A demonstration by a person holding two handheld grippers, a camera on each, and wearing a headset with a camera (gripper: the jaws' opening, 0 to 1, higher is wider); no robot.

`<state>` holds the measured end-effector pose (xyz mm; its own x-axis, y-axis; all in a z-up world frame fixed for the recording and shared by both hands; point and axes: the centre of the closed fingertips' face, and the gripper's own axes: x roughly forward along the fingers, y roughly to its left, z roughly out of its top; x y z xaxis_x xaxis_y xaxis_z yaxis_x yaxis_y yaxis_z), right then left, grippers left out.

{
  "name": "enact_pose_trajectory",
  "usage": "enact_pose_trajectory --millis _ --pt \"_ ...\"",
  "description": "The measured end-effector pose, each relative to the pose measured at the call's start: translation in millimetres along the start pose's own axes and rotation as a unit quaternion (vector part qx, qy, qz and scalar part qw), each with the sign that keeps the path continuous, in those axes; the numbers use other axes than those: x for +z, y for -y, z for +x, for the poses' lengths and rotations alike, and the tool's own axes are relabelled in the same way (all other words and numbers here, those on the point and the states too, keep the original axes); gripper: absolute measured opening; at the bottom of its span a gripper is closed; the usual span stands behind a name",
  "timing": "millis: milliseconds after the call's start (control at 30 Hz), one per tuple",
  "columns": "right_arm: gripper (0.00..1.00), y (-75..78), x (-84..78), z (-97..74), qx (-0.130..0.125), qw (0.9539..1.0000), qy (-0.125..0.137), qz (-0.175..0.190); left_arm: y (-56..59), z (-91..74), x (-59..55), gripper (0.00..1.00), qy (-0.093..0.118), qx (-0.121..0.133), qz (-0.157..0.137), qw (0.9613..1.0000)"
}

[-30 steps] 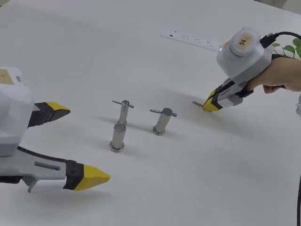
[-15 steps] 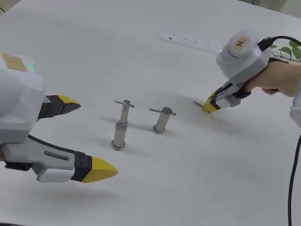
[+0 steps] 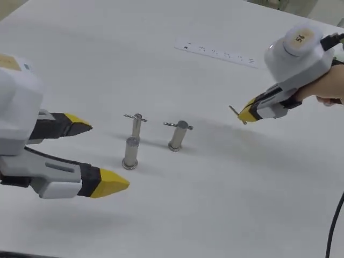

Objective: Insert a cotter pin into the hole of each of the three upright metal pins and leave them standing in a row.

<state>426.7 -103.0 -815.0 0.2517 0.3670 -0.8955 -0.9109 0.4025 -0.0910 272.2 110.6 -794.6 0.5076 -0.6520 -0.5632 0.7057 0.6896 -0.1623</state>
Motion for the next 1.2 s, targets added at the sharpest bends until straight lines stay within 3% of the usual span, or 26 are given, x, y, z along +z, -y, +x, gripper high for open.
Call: enact_pose_trajectory --millis 67,233,400,633,800,1000,1133,1200 --pt "0.03 -5.0 -0.5 -10.6 -0.003 0.9999 0.011 0.002 -1.2 0.3 -0.6 0.68 0.001 0.0 -0.01 1.0" --pt "0.03 -16.2 0.4 -33.8 -0.015 0.999 0.042 0.003 10.8 -0.4 11.0 0.62 0.01 0.004 -0.014 0.9998" --pt "0.03 -27.4 5.8 -49.2 -0.032 0.9966 0.076 -0.003 13.9 -2.4 22.3 0.54 0.027 -0.005 -0.046 0.9986" --pt "0.03 -63.3 10.3 -65.4 -0.027 0.9923 0.12 -0.014 4.5 -7.4 26.5 0.46 0.039 -0.01 -0.073 0.9966" --pt "0.03 -83.4 18.6 -73.0 -0.033 0.9873 0.152 -0.033 2.7 -8.3 26.7 0.46 0.045 -0.01 -0.081 0.9956" --pt "0.03 -102.0 25.2 -73.5 -0.044 0.9837 0.164 -0.06 3.7 -6.9 26.4 0.41 0.043 -0.014 -0.083 0.9955" --pt "0.03 -112.9 28.7 -70.3 -0.056 0.9788 0.166 -0.107 4.5 -3.2 28.3 0.39 0.036 -0.016 -0.067 0.997" --pt "0.03 -121.5 29.4 -68.0 -0.056 0.9784 0.165 -0.111 3.1 -1.7 31.0 0.39 0.034 -0.018 -0.062 0.9973"
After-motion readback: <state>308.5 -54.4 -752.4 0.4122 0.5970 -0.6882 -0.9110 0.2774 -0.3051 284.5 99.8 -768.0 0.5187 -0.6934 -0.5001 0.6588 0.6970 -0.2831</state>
